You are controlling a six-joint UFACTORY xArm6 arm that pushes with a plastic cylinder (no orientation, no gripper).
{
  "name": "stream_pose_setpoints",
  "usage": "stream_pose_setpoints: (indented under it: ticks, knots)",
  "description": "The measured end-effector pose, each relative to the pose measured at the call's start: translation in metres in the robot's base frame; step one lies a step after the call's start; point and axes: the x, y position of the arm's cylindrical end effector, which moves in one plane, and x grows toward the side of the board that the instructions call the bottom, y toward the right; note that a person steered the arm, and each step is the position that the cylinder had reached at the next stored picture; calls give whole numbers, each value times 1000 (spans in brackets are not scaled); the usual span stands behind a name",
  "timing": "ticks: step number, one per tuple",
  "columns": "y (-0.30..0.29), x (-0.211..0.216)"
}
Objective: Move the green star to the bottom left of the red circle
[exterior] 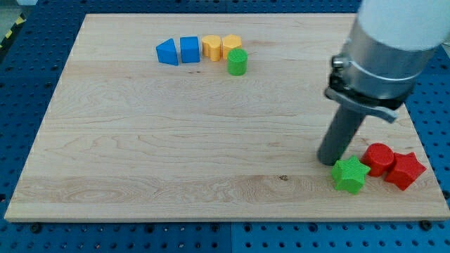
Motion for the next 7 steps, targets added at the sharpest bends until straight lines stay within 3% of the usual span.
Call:
stream_pose_setpoints:
  ticks: [2,6,7]
  knots:
    - [-15,32]
    - [33,32]
    - [-38,26]
